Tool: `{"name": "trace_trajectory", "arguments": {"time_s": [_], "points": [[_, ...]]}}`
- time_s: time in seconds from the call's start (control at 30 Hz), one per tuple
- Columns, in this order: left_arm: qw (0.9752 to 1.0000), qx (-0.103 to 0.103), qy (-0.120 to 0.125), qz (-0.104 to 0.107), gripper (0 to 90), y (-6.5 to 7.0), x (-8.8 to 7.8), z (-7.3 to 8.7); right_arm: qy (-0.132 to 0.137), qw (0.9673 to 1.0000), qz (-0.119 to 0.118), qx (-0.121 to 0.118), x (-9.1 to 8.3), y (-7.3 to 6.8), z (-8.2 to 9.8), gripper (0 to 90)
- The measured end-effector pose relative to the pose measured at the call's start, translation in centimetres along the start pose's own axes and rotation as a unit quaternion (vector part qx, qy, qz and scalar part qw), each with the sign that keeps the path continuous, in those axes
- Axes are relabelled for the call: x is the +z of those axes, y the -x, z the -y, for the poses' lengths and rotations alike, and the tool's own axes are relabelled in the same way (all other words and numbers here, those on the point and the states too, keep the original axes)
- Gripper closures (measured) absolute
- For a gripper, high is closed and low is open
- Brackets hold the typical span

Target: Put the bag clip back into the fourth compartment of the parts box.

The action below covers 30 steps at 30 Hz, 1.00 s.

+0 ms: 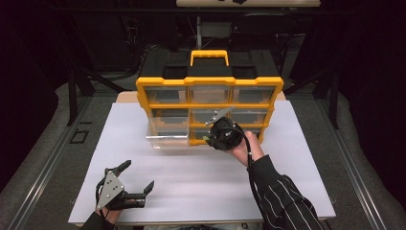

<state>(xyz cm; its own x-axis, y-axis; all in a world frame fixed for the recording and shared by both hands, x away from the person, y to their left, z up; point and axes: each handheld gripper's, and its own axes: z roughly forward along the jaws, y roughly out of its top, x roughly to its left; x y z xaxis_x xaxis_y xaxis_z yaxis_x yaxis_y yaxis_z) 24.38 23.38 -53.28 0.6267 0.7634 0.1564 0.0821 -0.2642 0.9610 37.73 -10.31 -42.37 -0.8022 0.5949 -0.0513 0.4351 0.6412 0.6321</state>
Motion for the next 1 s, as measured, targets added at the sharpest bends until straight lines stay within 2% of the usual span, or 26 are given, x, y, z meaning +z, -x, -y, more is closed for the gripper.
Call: {"name": "trace_trajectory", "arguments": {"time_s": [0.33,0.53,1.0], "points": [[1.0,0.0,0.001,0.001,0.0,0.0,0.0,0.0,0.003,1.0,-0.002,-0.002,-0.9,0.5,-1.0,80.5],[1.0,0.001,0.001,0.001,0.0,0.0,0.0,0.0,0.011,0.9999,0.0,-0.007,-2.0,0.7,-2.1,80.5],[1.0,0.001,0.001,0.002,0.0,0.0,0.0,0.0,0.02,0.9995,0.015,-0.019,-4.2,1.1,-3.6,80.5]]}}
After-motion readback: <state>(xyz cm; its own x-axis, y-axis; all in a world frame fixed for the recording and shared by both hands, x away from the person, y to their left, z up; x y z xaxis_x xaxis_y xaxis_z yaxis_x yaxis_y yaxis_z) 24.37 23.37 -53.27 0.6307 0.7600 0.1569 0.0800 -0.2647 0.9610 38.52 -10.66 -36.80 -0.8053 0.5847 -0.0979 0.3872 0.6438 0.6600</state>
